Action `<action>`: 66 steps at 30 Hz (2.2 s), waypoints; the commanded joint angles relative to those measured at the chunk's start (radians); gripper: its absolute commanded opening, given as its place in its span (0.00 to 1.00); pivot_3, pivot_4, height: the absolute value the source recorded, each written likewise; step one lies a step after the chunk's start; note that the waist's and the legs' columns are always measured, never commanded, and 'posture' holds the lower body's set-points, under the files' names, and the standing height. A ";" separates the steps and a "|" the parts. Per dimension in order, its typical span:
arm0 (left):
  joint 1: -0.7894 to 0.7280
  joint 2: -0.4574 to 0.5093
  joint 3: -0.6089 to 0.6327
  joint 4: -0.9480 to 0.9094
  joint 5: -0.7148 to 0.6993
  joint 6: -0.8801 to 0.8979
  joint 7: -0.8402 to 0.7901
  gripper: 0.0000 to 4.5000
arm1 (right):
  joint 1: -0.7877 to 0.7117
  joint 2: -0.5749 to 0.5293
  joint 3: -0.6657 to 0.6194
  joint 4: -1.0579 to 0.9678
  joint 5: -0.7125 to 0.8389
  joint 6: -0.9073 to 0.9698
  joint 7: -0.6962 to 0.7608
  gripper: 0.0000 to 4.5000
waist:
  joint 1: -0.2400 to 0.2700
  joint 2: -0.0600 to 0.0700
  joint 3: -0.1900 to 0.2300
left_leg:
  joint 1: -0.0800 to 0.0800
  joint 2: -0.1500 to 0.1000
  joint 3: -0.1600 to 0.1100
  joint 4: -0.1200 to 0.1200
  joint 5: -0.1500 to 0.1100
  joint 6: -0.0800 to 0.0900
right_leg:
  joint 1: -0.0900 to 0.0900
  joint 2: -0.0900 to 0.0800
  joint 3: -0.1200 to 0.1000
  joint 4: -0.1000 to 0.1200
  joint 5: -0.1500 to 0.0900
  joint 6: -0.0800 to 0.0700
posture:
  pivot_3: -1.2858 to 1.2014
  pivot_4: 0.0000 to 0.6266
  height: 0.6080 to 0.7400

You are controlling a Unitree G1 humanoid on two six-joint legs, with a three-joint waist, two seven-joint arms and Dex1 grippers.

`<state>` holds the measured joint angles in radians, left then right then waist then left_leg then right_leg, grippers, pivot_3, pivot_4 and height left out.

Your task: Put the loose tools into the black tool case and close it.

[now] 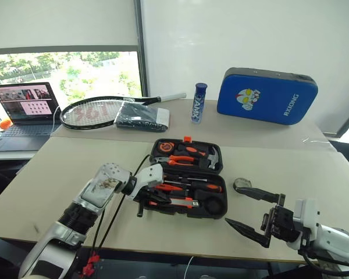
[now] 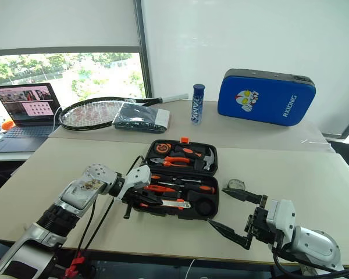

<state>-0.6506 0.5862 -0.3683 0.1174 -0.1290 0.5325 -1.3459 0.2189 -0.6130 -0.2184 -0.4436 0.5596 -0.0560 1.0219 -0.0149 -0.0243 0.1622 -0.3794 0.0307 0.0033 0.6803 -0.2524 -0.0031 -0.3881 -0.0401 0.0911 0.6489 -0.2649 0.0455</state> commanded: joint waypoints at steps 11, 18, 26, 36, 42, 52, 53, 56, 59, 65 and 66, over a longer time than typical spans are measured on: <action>0.054 -0.038 0.105 0.062 -0.069 -0.258 0.017 0.01 | -0.003 0.003 -0.007 -0.022 0.004 -0.023 -0.001 1.00 | 0.001 0.002 -0.002 | 0.000 0.000 0.000 0.000 0.000 0.000 | 0.000 0.000 0.001 0.000 0.000 0.000 | 0.52 0.24 1.00; 0.051 -0.016 0.140 0.078 -0.074 -0.412 -0.020 0.01 | -0.004 0.005 -0.001 -0.021 0.005 -0.022 0.001 1.00 | 0.001 0.000 0.000 | -0.006 0.000 0.000 -0.001 0.000 0.000 | -0.005 0.000 0.000 -0.001 0.004 -0.007 | 0.52 0.24 1.00; 0.065 -0.017 0.109 0.116 -0.013 -0.455 0.017 0.01 | -0.006 0.005 0.003 -0.020 0.005 -0.023 0.003 1.00 | 0.000 0.000 0.000 | -0.008 0.000 0.000 -0.001 0.000 0.001 | -0.007 0.000 0.000 -0.001 0.004 -0.006 | 0.52 0.24 1.00; 0.087 -0.007 0.043 0.116 0.049 -0.345 0.038 0.01 | -0.007 0.006 0.004 -0.022 0.007 -0.020 0.001 1.00 | 0.000 0.000 0.000 | -0.004 0.000 0.000 -0.001 0.000 0.001 | -0.004 0.000 0.000 -0.001 0.003 -0.005 | 0.52 0.24 1.00; 0.112 0.002 -0.007 0.074 0.055 -0.239 0.033 0.01 | -0.008 0.006 0.002 -0.023 0.007 -0.021 -0.001 1.00 | 0.000 0.000 -0.001 | -0.003 0.000 0.000 -0.001 0.000 0.001 | -0.002 0.000 0.000 -0.001 0.002 -0.003 | 0.52 0.24 1.00; 0.154 -0.023 0.024 0.054 0.020 -0.292 0.080 0.01 | -0.012 0.008 0.001 -0.023 0.004 -0.020 -0.008 1.00 | 0.001 0.002 -0.005 | 0.003 0.000 0.000 -0.001 -0.001 0.001 | 0.003 0.000 0.001 -0.002 -0.001 0.001 | 0.52 0.24 1.00; 0.162 -0.022 0.048 0.040 -0.008 -0.315 0.068 0.01 | -0.009 0.005 -0.007 -0.023 0.005 -0.021 -0.007 1.00 | 0.000 0.003 -0.005 | 0.004 0.000 0.001 -0.001 -0.001 0.001 | 0.003 0.000 0.002 -0.002 -0.001 0.001 | 0.52 0.24 1.00; 0.185 -0.010 0.160 -0.001 -0.131 -0.376 0.010 0.01 | 0.026 -0.011 -0.062 -0.022 0.025 -0.013 -0.005 1.00 | -0.002 0.002 -0.004 | 0.002 0.001 0.001 -0.002 -0.001 0.001 | 0.000 0.000 0.003 -0.001 -0.001 0.000 | 0.52 0.24 1.00; 0.198 0.007 0.295 -0.035 -0.264 -0.334 0.001 0.09 | 0.087 -0.028 -0.127 -0.011 0.043 -0.008 0.011 1.00 | -0.001 0.001 -0.004 | -0.005 0.001 0.001 -0.002 -0.001 0.001 | -0.006 0.000 0.002 -0.001 0.002 -0.006 | 0.52 0.24 1.00; 0.275 0.105 0.457 -0.044 -0.347 -0.375 -0.035 0.47 | 0.235 -0.018 -0.259 0.086 0.009 -0.088 0.062 1.00 | 0.000 0.000 -0.003 | -0.012 0.001 0.001 -0.002 -0.001 0.001 | -0.014 0.000 0.002 -0.001 0.003 -0.007 | 0.52 0.24 1.00; 0.296 0.123 0.484 -0.033 -0.347 -0.401 -0.042 0.56 | 0.262 -0.009 -0.280 0.113 -0.003 -0.109 0.067 1.00 | 0.000 0.000 -0.003 | -0.012 0.000 0.002 -0.003 -0.001 0.001 | -0.013 -0.001 0.002 -0.001 0.003 -0.007 | 0.52 0.24 1.00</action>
<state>-0.3820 0.6875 0.0645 0.0941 -0.4460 0.1792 -1.3640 0.4493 -0.6348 -0.4364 -0.3568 0.5698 -0.1037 1.0708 -0.0151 -0.0241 0.1594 -0.3906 0.0312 0.0054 0.6776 -0.2533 -0.0018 -0.4014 -0.0410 0.0934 0.6475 -0.2622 0.0388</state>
